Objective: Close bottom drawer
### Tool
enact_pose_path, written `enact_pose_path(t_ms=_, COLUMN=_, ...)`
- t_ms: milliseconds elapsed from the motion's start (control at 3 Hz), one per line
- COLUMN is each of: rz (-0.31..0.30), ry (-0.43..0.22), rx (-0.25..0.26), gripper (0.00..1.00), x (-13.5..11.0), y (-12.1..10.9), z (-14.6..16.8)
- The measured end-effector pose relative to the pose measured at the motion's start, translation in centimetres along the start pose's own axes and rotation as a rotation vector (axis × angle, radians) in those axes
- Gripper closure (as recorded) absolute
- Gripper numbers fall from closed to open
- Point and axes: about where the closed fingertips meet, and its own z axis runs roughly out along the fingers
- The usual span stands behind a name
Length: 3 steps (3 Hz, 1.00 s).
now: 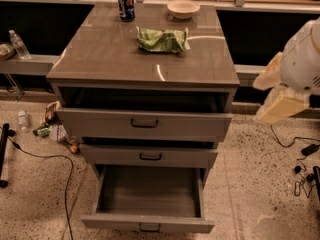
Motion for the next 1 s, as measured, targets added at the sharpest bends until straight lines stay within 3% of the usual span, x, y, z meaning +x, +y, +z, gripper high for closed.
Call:
enact_pose_path(t_ms=333, rz=-0.052, ry=-0.035, rx=-0.017, gripper=0.71, x=0.2, y=2.1, z=6.4)
enact_pose_path(t_ms=667, rz=-0.061, ry=-0.084, rx=-0.055, gripper=0.94, x=0.6, y=4.7, z=13.8)
enact_pose_path(t_ms=1000, rz=-0.056, ry=-0.101, rx=-0.004, gripper=1.00, x=0.3, y=3.9, z=15.0)
